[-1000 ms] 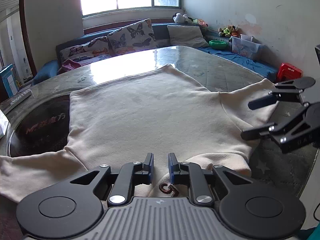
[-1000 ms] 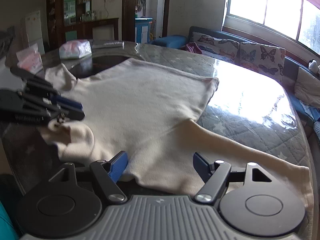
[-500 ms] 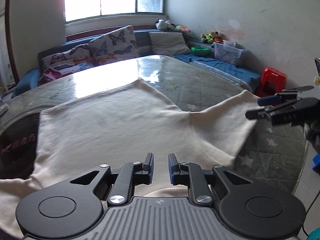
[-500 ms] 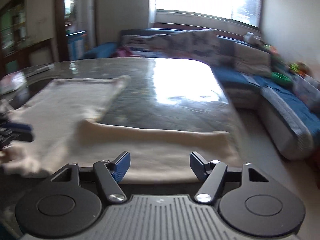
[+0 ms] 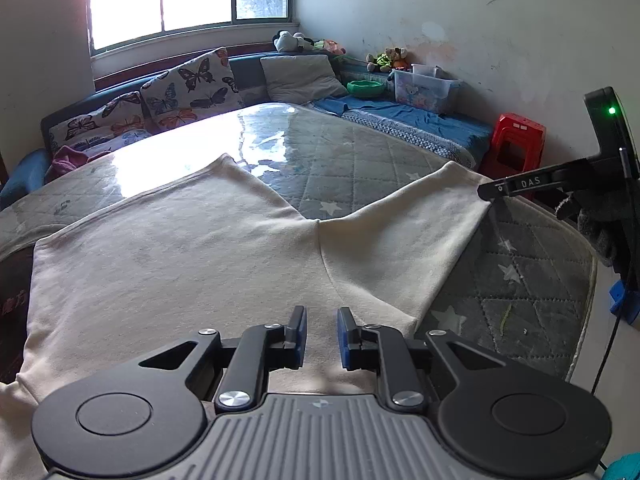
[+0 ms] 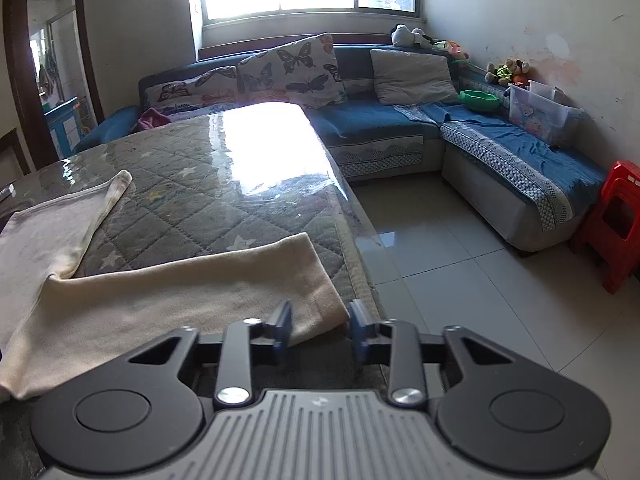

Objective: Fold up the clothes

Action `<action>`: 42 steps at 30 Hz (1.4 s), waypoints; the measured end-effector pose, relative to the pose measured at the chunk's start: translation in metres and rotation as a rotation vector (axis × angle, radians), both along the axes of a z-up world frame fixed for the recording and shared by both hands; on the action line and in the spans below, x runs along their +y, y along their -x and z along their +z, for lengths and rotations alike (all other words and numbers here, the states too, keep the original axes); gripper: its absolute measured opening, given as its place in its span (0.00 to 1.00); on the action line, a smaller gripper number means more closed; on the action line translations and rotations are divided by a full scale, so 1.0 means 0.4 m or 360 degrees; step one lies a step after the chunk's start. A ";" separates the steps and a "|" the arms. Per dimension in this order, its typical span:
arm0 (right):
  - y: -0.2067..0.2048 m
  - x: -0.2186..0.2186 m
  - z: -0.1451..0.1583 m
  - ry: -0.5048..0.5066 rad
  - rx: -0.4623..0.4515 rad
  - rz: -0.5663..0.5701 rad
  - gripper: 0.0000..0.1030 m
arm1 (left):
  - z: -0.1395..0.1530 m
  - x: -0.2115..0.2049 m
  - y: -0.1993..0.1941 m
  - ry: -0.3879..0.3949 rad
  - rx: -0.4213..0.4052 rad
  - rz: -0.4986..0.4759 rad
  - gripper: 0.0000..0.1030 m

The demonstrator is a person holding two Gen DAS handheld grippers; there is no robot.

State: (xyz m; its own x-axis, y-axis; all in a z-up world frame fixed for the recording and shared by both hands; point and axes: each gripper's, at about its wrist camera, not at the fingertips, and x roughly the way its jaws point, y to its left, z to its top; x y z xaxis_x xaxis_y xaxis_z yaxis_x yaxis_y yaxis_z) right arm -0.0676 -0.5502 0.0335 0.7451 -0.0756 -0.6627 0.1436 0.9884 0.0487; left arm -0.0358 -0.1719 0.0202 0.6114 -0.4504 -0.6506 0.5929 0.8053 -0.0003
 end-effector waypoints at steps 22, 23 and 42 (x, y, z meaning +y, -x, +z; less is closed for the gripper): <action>-0.026 0.037 0.104 0.0093 -0.0186 0.0096 0.08 | 0.008 0.003 0.005 0.0017 -0.0024 -0.0020 0.26; -0.023 0.039 0.118 0.0094 -0.0204 0.0108 0.08 | 0.009 0.005 0.005 0.0022 -0.0025 -0.0016 0.26; -0.047 0.459 0.366 0.0116 -0.0460 0.0953 0.08 | 0.051 0.281 0.030 0.0174 -0.0094 0.0445 0.35</action>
State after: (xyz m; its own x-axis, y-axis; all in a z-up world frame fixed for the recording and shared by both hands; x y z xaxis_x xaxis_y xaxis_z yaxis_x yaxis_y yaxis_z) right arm -0.0488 -0.3664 0.1798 0.8191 0.3692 -0.4391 -0.4398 0.8956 -0.0673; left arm -0.0479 -0.0597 0.0405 0.7567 -0.3246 -0.5674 0.3497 0.9344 -0.0682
